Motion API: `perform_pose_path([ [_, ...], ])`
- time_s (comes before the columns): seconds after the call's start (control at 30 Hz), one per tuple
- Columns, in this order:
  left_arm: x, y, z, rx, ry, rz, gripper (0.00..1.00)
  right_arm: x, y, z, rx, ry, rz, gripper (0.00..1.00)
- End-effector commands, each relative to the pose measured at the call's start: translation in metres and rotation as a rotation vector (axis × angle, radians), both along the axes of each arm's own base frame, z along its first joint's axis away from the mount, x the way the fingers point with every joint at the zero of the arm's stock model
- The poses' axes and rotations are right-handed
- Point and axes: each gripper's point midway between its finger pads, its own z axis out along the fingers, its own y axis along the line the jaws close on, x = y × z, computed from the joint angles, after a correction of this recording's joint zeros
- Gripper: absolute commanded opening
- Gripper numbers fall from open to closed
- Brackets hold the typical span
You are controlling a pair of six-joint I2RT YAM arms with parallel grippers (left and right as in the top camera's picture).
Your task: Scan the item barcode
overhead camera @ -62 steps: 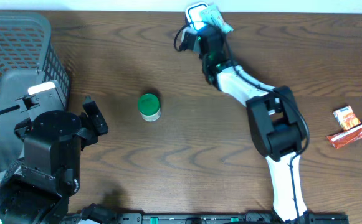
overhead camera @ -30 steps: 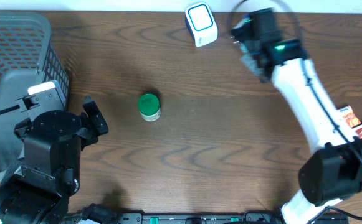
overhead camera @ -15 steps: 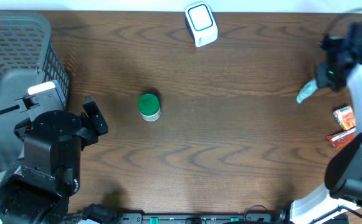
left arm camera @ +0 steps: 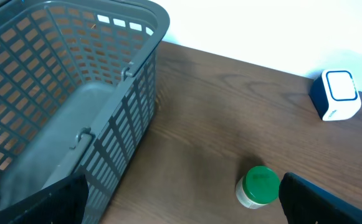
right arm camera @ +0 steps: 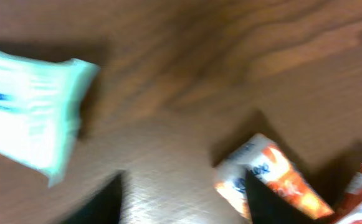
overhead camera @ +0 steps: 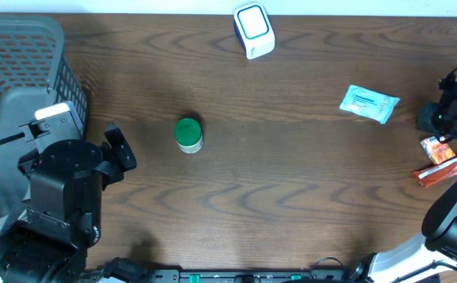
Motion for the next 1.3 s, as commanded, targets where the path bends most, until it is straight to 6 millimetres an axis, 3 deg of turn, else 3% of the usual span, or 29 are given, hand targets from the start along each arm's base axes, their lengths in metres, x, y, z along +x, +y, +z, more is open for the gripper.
perform_pose_path([
  [0.0, 0.0, 0.003, 0.001, 0.005, -0.003, 0.014, 0.98, 0.028, 0.036, 0.03, 0.127, -0.129, 0.043, 0.97],
  [0.2, 0.0, 0.003, 0.001, 0.005, -0.003, 0.014, 0.98, 0.047, 0.095, 0.017, 0.152, -0.105, 0.203, 0.99],
  [0.3, 0.0, 0.003, 0.001, 0.005, -0.003, 0.014, 0.98, 0.062, 0.128, 0.011, 0.004, -0.099, 0.47, 0.99],
  [0.43, 0.0, 0.003, 0.001, 0.005, -0.003, 0.014, 0.98, 0.076, 0.141, 0.012, -0.181, -0.096, 0.647, 0.99],
  [0.6, 0.0, 0.003, 0.001, 0.005, -0.003, 0.014, 0.98, 0.089, 0.131, 0.02, -0.235, -0.153, 0.663, 0.99],
  [0.73, 0.0, 0.003, 0.001, 0.005, -0.003, 0.014, 0.98, 0.094, 0.129, 0.013, -0.235, -0.168, 0.714, 0.99],
  [0.9, 0.0, 0.003, 0.001, 0.005, -0.003, 0.014, 0.98, 0.101, 0.137, -0.016, -0.172, -0.149, 0.76, 0.99],
  [1.27, 0.0, 0.003, 0.0, 0.005, -0.003, 0.014, 0.98, 0.089, 0.116, -0.087, -0.166, 0.009, 0.772, 0.99],
])
